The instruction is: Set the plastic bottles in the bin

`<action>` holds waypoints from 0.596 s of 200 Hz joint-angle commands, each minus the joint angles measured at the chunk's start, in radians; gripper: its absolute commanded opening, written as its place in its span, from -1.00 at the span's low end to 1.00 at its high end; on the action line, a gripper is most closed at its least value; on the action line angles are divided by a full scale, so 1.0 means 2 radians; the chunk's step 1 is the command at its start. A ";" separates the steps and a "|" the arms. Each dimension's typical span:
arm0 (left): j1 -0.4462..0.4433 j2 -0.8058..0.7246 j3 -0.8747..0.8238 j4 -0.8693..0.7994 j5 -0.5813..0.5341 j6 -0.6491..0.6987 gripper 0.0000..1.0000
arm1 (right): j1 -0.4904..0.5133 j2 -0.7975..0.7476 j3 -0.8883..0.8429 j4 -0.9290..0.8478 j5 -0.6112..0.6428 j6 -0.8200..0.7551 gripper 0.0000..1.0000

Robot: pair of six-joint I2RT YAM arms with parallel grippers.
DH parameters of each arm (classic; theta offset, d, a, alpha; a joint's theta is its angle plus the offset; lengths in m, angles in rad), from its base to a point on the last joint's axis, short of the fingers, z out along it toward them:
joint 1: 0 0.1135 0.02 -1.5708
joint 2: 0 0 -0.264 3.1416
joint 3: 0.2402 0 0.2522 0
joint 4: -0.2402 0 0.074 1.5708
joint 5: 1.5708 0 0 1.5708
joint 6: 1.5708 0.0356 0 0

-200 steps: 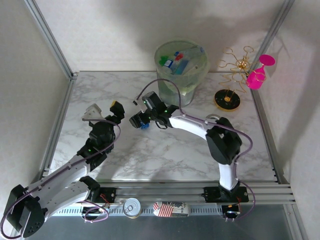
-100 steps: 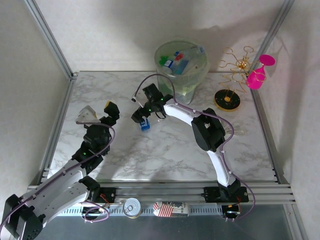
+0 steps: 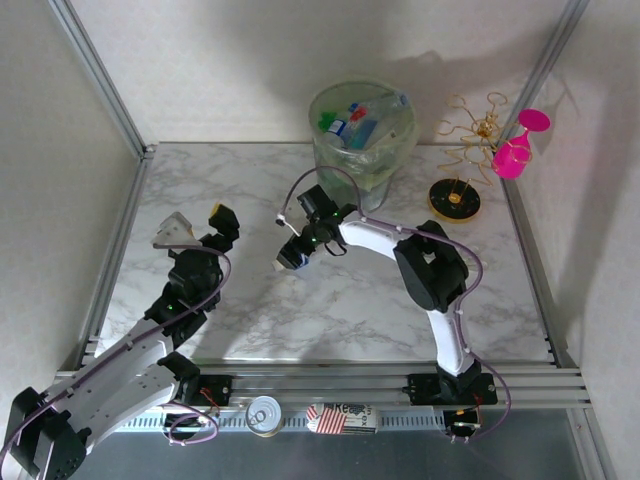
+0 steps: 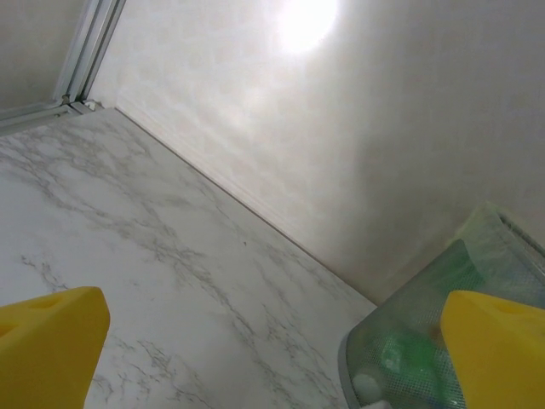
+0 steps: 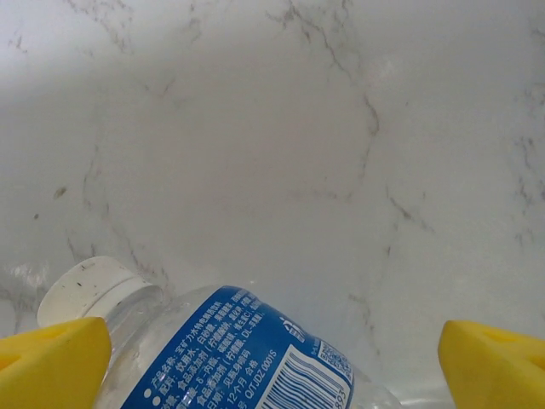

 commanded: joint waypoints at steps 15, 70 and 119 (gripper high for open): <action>0.005 0.003 -0.005 -0.006 0.008 -0.016 0.99 | 0.000 -0.055 -0.072 0.032 0.045 0.025 0.97; 0.006 0.023 -0.001 0.011 0.025 -0.024 0.99 | 0.007 -0.113 -0.142 0.047 0.088 0.064 0.97; 0.006 0.030 0.006 0.012 0.032 -0.027 0.99 | 0.010 -0.129 -0.112 -0.002 0.109 0.125 0.97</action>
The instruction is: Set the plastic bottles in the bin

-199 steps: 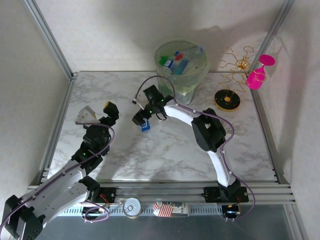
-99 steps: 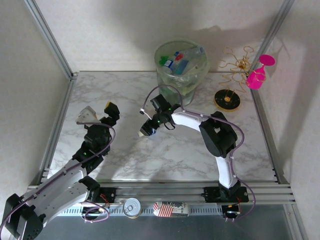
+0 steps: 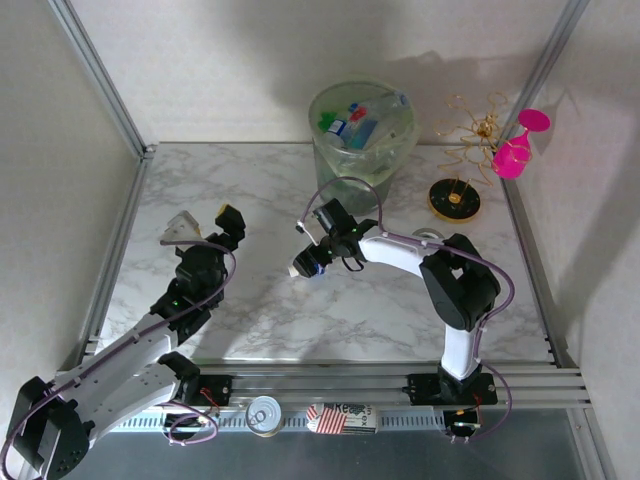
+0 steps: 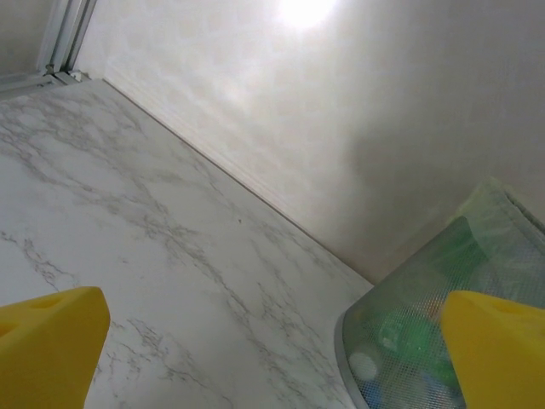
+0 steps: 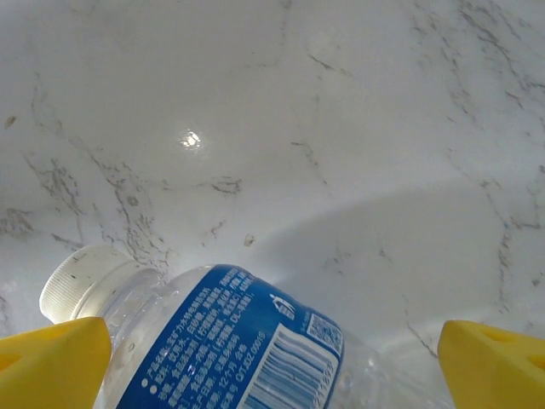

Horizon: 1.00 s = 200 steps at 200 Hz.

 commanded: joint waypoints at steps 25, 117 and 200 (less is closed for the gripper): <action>0.004 -0.004 0.005 0.004 0.004 -0.004 0.99 | 0.015 -0.045 0.003 -0.029 0.071 0.006 0.98; 0.005 0.008 0.013 0.005 0.010 0.001 0.99 | 0.027 -0.028 -0.070 0.035 0.093 -0.172 0.97; 0.006 -0.005 0.009 -0.006 0.002 0.005 0.99 | 0.015 0.003 -0.038 0.001 0.022 -0.227 0.97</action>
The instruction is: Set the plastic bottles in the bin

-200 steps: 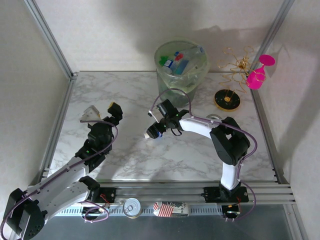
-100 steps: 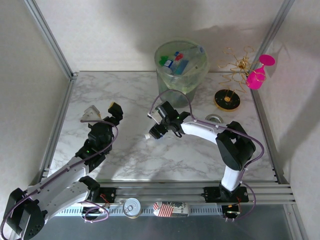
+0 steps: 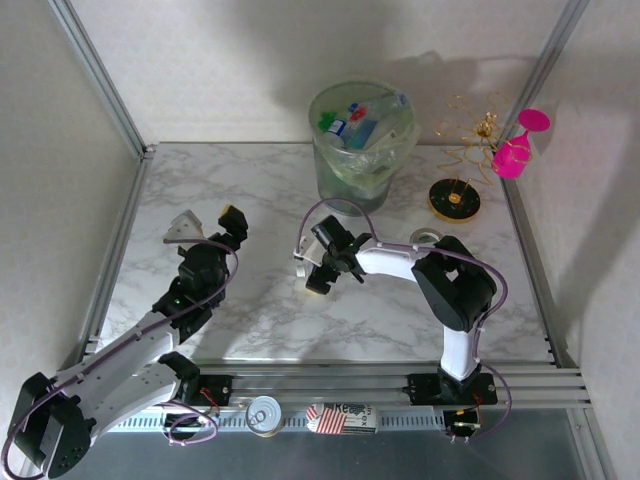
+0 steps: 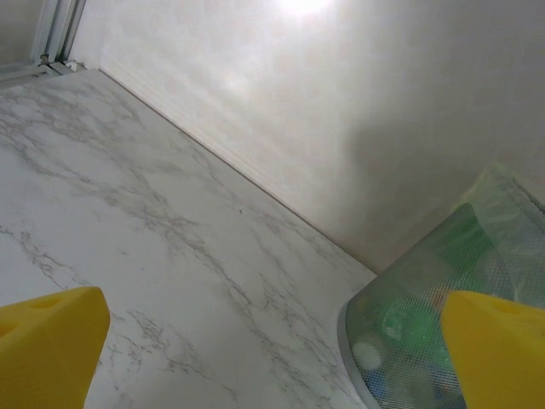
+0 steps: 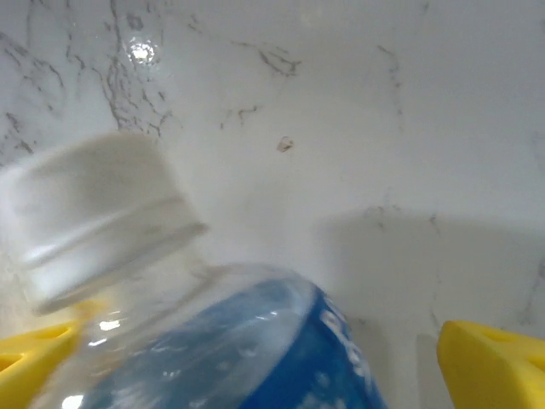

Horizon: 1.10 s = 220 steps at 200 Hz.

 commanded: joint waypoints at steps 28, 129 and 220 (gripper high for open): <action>0.007 -0.018 0.006 -0.003 -0.007 0.006 0.99 | -0.010 0.011 0.018 -0.032 -0.012 -0.017 0.94; 0.013 -0.019 0.000 0.003 -0.011 0.005 0.99 | -0.024 -0.051 0.028 -0.006 -0.073 0.020 0.07; 0.032 -0.029 -0.029 0.005 0.001 -0.011 0.99 | -0.094 -0.108 0.218 0.087 -0.087 0.160 0.02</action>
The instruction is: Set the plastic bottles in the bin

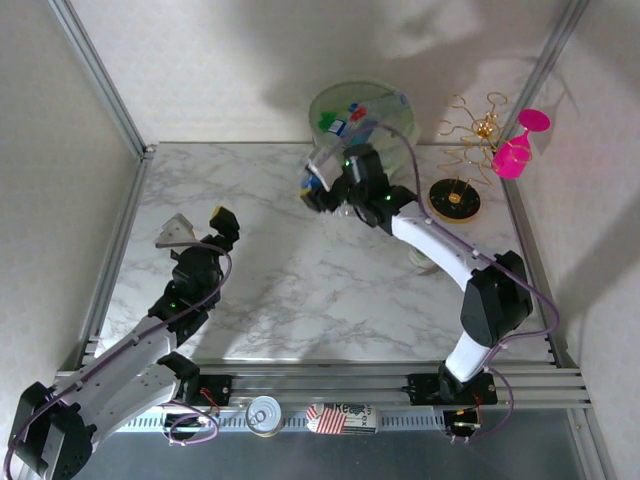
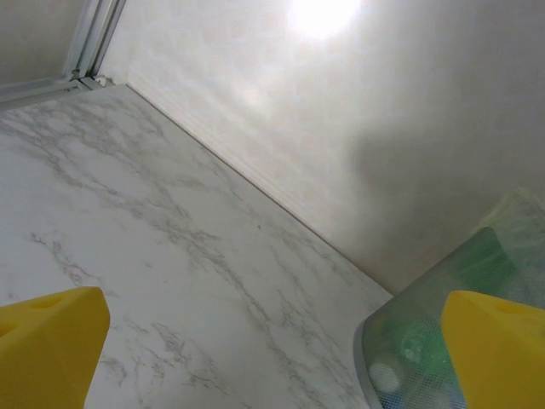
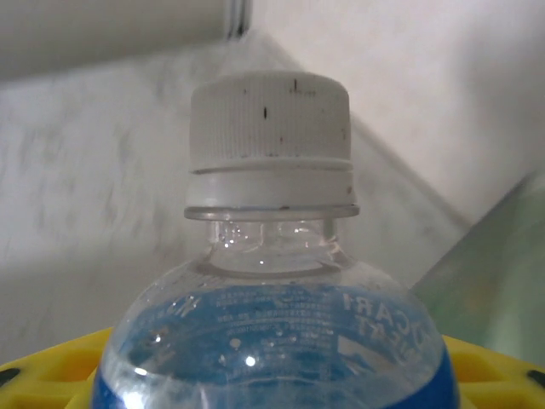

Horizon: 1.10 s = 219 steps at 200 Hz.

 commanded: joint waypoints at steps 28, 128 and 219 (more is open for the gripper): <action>0.011 -0.014 -0.017 -0.002 0.012 -0.014 0.99 | -0.036 0.011 0.112 0.089 0.024 0.121 -0.02; 0.015 -0.031 -0.025 -0.017 0.037 -0.029 0.99 | -0.063 0.166 0.264 0.202 0.111 0.226 -0.03; 0.016 -0.029 -0.027 -0.037 0.046 -0.034 0.99 | -0.062 0.214 0.277 0.203 0.141 0.253 0.32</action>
